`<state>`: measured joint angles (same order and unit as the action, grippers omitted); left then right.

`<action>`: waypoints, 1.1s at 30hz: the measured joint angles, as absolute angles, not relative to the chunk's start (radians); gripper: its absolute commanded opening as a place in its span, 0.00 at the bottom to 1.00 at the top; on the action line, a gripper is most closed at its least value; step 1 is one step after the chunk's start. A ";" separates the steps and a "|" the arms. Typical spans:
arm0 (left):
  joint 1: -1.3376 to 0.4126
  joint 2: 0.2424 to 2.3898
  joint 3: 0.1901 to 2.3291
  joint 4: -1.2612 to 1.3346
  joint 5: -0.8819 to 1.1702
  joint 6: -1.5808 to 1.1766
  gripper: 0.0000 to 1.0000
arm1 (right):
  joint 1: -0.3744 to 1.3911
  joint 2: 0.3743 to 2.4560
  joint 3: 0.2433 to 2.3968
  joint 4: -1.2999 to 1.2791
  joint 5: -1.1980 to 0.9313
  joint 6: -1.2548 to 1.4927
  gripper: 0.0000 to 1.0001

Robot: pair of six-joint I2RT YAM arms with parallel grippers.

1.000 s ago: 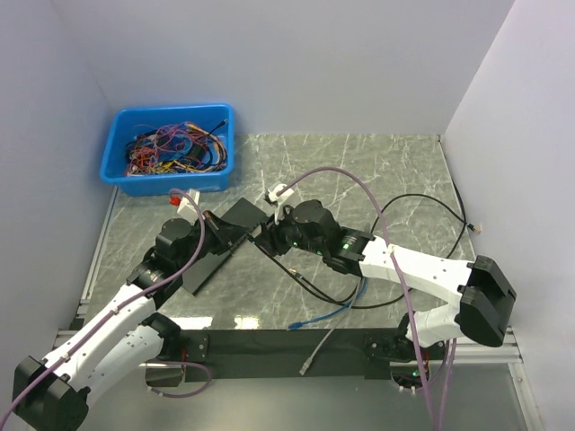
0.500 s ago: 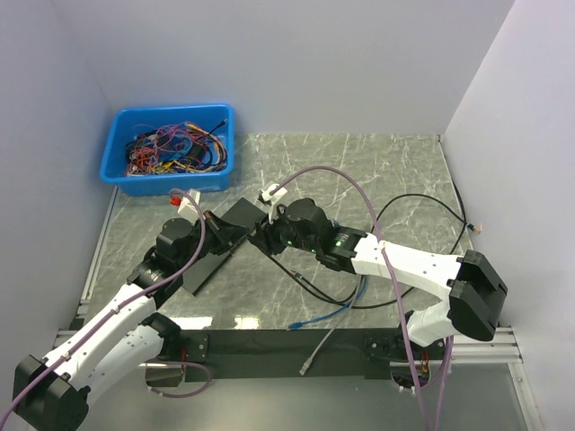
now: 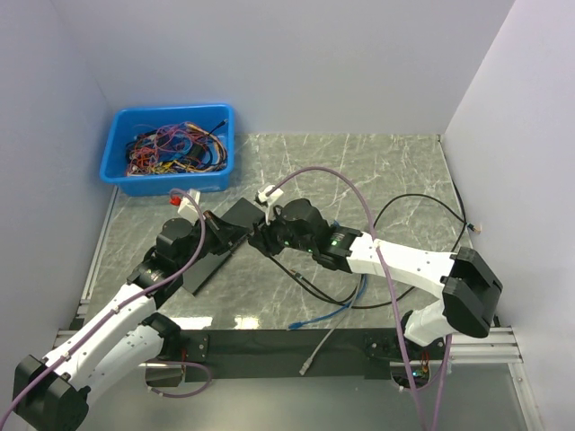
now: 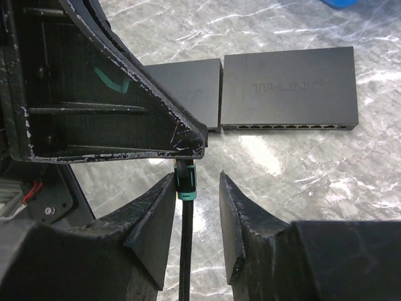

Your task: Insert the plug into the switch port

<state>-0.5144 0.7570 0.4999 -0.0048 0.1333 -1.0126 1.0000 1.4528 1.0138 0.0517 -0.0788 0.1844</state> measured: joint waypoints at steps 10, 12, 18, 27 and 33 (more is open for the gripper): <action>-0.514 0.757 0.500 -0.005 0.131 -1.012 0.00 | 1.005 1.461 1.014 0.059 -0.089 0.188 0.22; -0.514 0.757 0.500 -0.006 0.130 -1.013 0.00 | 1.006 1.461 1.014 0.059 -0.089 0.187 0.17; -0.515 0.756 0.500 -0.015 0.112 -1.011 0.31 | 1.006 1.461 1.014 0.060 -0.090 0.189 0.03; -0.516 0.713 0.515 -0.199 -0.027 -0.968 0.94 | 1.009 1.461 0.982 0.076 -0.091 0.210 0.00; -0.482 0.696 0.529 -0.321 -0.159 -0.926 0.99 | 1.026 1.480 0.909 0.089 -0.092 0.247 0.00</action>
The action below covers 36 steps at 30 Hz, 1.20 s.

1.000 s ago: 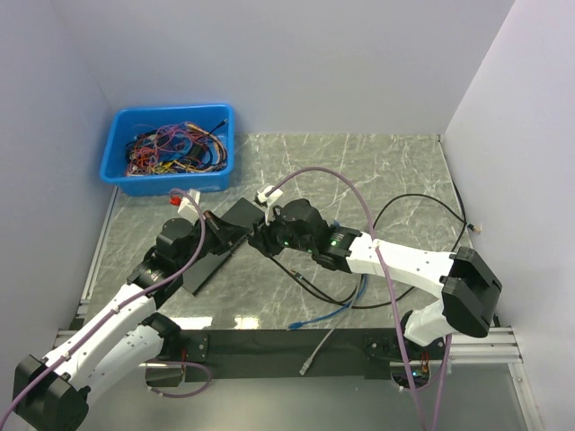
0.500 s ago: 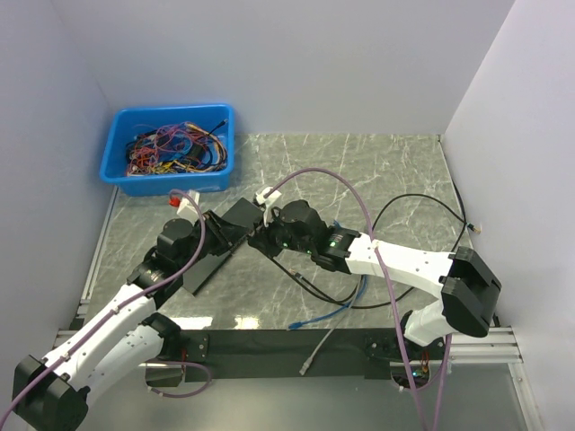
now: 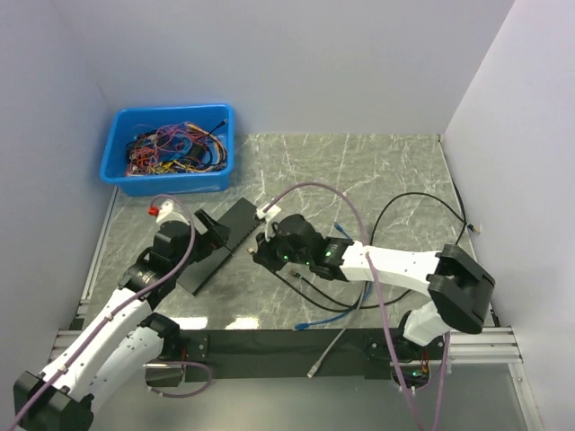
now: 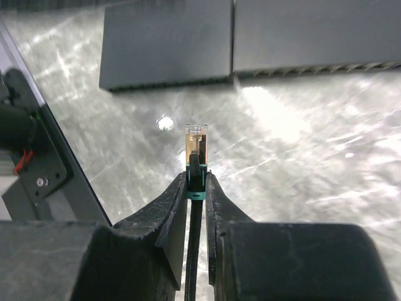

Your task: Insert the plug into the switch port

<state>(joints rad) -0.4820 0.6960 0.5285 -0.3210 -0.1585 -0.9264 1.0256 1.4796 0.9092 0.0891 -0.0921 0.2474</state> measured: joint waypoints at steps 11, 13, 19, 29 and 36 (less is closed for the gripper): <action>-0.106 0.888 0.507 -0.255 -0.110 -0.845 0.99 | 1.121 1.722 0.990 0.020 -0.094 0.284 0.00; -0.056 0.953 0.485 -0.211 -0.081 -0.837 0.99 | 1.131 1.747 1.018 -0.004 -0.094 0.284 0.00; 0.105 1.051 0.391 -0.107 0.027 -0.833 0.98 | 1.150 1.835 1.157 -0.082 -0.090 0.272 0.00; 0.135 0.999 0.335 -0.034 0.135 -0.881 0.96 | 1.165 1.982 1.308 -0.180 -0.090 0.265 0.00; 0.139 0.939 0.249 0.014 0.207 -0.929 0.94 | 1.176 2.009 1.324 -0.219 -0.082 0.263 0.00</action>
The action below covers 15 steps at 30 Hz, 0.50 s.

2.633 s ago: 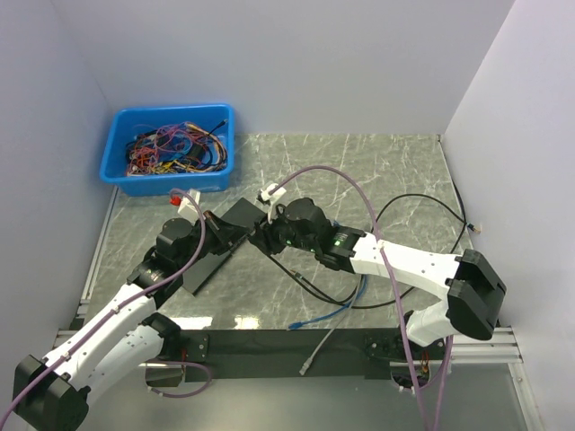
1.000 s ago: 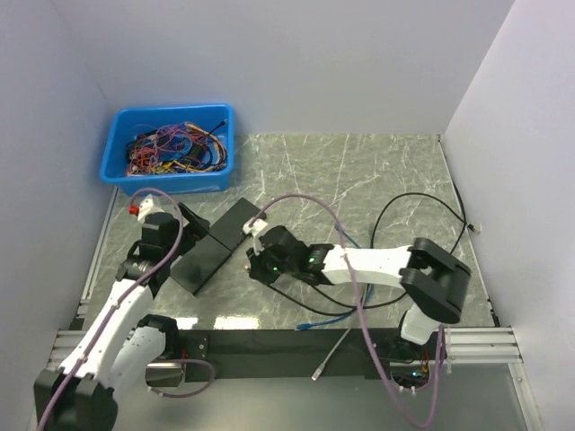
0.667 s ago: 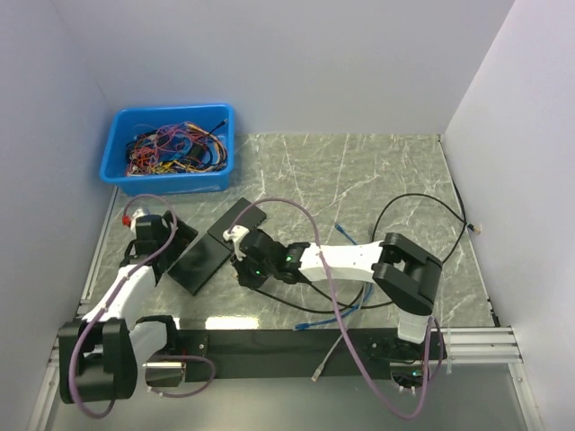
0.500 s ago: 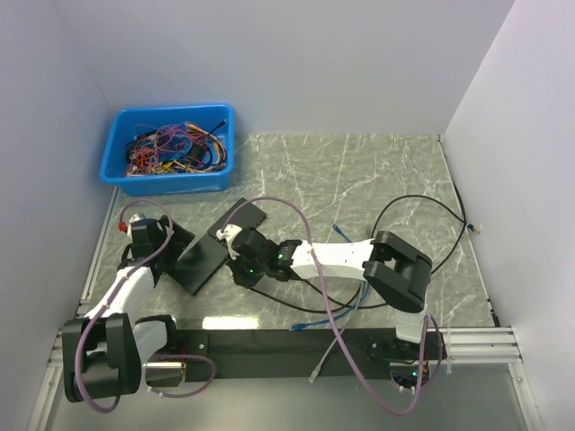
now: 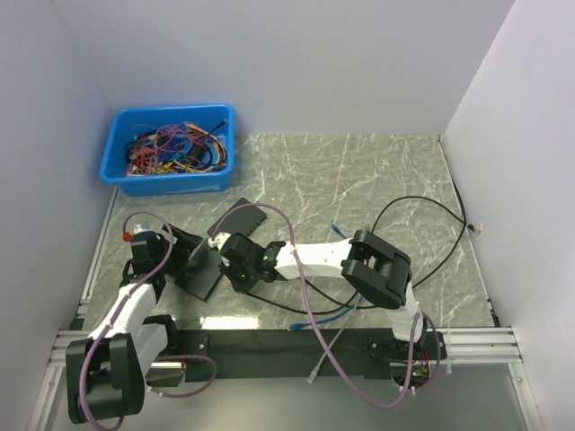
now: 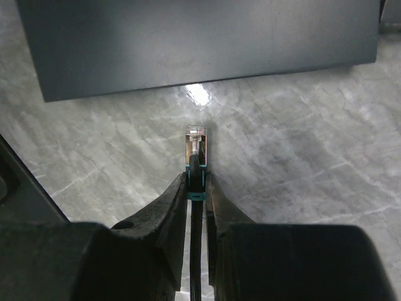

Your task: Insert the plug into the switch port

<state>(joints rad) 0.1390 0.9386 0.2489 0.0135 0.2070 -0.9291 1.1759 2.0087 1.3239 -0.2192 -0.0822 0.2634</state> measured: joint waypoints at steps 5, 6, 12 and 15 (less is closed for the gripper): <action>0.140 0.898 0.216 0.026 0.248 -0.956 0.94 | 1.176 2.009 1.324 -0.229 -0.070 0.263 0.00; 0.140 0.890 0.212 0.025 0.251 -0.960 0.94 | 1.176 2.009 1.324 -0.229 -0.070 0.262 0.00; 0.140 0.852 0.194 0.027 0.271 -0.966 0.93 | 1.176 2.009 1.324 -0.229 -0.069 0.263 0.00; 0.140 0.844 0.181 0.038 0.276 -0.966 0.92 | 1.178 2.009 1.330 -0.238 -0.067 0.263 0.00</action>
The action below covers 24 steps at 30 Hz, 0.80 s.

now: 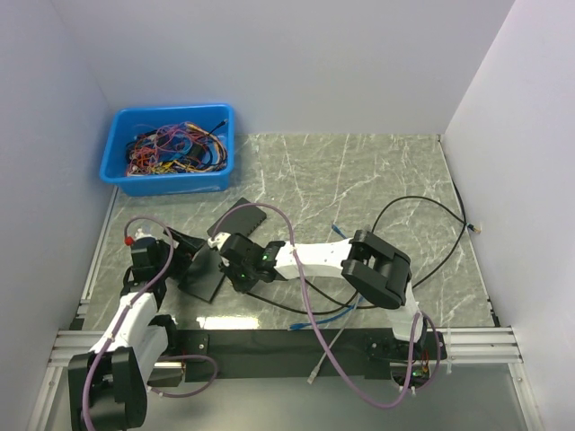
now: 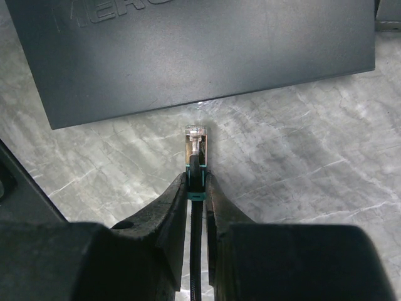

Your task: Insert the plug into the switch port

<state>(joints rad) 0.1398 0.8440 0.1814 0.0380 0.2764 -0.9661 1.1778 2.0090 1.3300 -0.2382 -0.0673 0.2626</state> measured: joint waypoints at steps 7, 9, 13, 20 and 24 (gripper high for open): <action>0.140 0.859 0.167 0.072 0.295 -0.964 0.90 | 1.182 2.029 1.379 -0.266 -0.065 0.260 0.00; 0.140 0.866 0.167 0.081 0.299 -0.963 0.89 | 1.182 2.037 1.390 -0.274 -0.064 0.259 0.00; 0.140 0.870 0.165 0.093 0.303 -0.959 0.89 | 1.182 2.053 1.406 -0.286 -0.064 0.259 0.00; 0.141 0.870 0.152 0.117 0.304 -0.952 0.88 | 1.184 2.064 1.427 -0.311 -0.063 0.260 0.00; 0.141 0.868 0.150 0.120 0.307 -0.944 0.87 | 1.188 2.068 1.440 -0.327 -0.060 0.260 0.00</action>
<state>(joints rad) 0.1406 0.8684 0.1501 0.1200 0.3069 -0.9443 1.1877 2.0682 1.4403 -0.3275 -0.0601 0.2604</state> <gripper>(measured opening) 0.873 0.203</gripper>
